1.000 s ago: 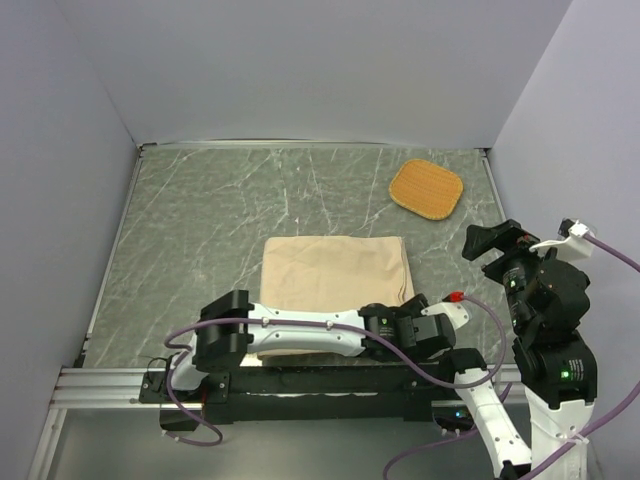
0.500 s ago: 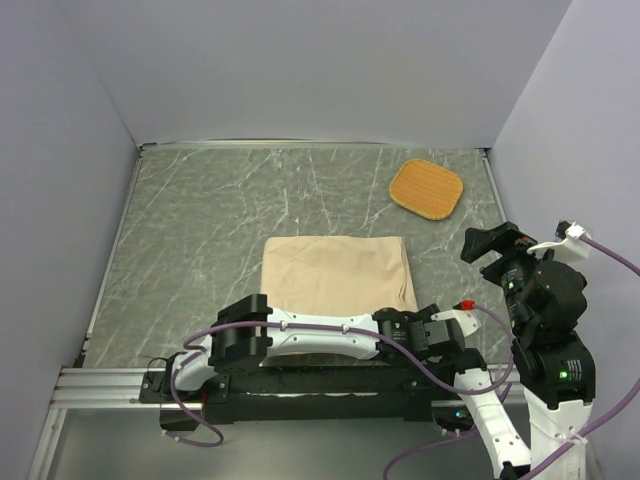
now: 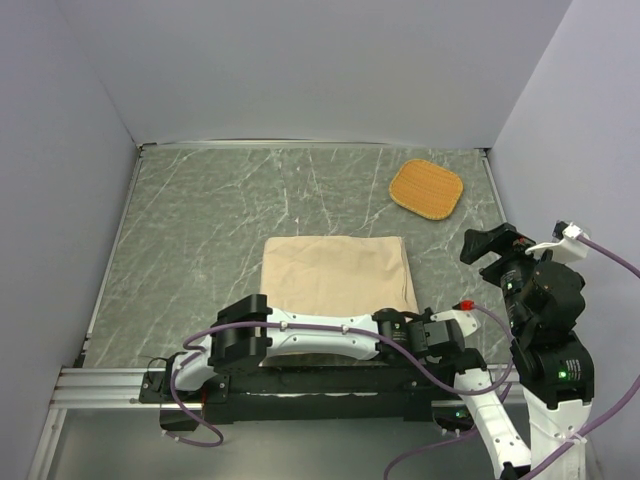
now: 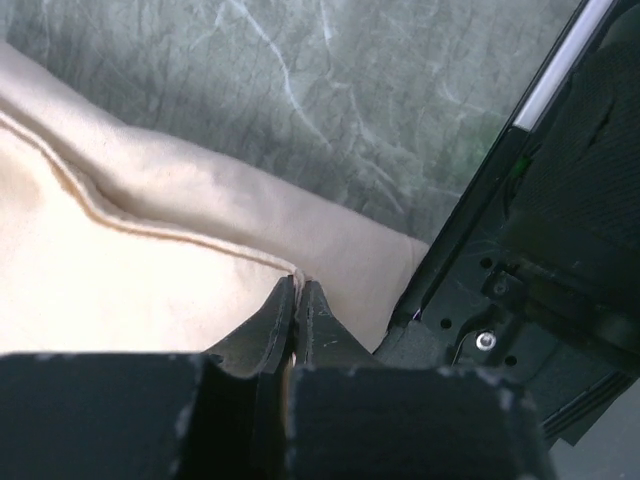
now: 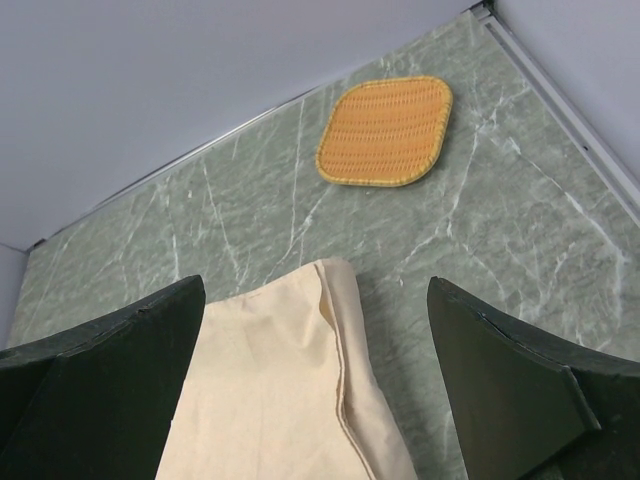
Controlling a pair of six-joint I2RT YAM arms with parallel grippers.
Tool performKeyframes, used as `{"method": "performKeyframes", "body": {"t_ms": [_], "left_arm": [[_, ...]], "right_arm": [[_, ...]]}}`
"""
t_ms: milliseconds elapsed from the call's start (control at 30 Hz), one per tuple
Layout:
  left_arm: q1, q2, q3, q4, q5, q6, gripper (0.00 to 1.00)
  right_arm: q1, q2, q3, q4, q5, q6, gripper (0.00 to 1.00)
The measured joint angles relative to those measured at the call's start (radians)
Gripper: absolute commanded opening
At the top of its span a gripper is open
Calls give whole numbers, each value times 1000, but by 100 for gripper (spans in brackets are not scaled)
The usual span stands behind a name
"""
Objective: Open and lay out the surgical kit
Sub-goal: Open the surgical kit at the center of the board.
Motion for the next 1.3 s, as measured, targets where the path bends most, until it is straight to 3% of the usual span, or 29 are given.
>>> {"method": "performKeyframes", "body": {"t_ms": [233,533,700,1000,1033,1100,1133,1300], "left_arm": [[59,-140,-143,7,-28,-45,1],[386,-483,-451,6,-162,-89,1],[688,-681,-635,-31,-288,-108,1],[1460,-907,-800,-185,-579,-286,8],[1544,-934,-828,-183,-599,-287,12],[1674,-972,-880,-163,-620,-292,39],[1720,-982,-901,-161,-632,-299,67],[1835,-1041,-985,-119,-624,-337,96]], "right_arm": [[0,-2,0,0,0,-1,100],[18,-3,0,0,0,-5,100],[53,-3,0,0,0,-8,100],[197,28,-27,8,-15,-8,100],[218,38,-32,12,-18,-8,100],[256,61,-41,15,-21,-10,100],[271,68,-46,20,-25,-11,100],[341,88,-77,48,-54,-34,100]]}}
